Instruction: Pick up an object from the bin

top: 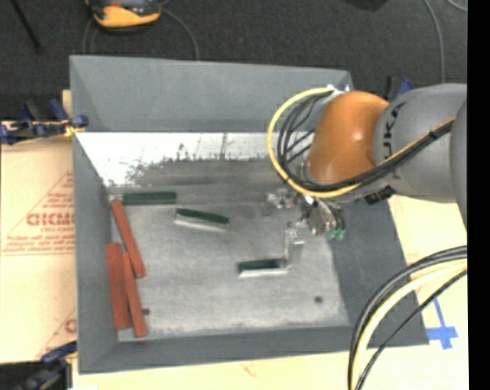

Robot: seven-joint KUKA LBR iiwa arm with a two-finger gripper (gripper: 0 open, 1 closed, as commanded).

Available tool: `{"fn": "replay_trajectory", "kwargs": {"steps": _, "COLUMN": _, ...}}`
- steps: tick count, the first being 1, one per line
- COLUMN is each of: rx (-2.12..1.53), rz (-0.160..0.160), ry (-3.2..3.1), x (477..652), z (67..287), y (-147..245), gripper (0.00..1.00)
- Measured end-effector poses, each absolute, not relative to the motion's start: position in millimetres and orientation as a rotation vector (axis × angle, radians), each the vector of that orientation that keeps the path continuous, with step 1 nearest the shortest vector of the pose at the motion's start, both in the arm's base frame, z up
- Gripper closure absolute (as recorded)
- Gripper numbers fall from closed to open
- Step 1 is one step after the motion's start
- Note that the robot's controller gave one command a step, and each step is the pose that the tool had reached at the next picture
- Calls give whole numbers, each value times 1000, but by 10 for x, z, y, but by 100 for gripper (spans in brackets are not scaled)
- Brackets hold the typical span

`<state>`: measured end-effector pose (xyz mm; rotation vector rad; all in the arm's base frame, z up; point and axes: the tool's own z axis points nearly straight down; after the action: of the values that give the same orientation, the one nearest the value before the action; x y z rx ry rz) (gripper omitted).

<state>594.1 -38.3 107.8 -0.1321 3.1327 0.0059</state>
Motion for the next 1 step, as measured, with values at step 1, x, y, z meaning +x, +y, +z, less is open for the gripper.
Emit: {"fn": "replay_trajectory", "kwargs": {"steps": 1, "rx": -27, "rz": 1, "ry": 3140, "x": 5099, "z": 703, "y": -179, "gripper": 100}}
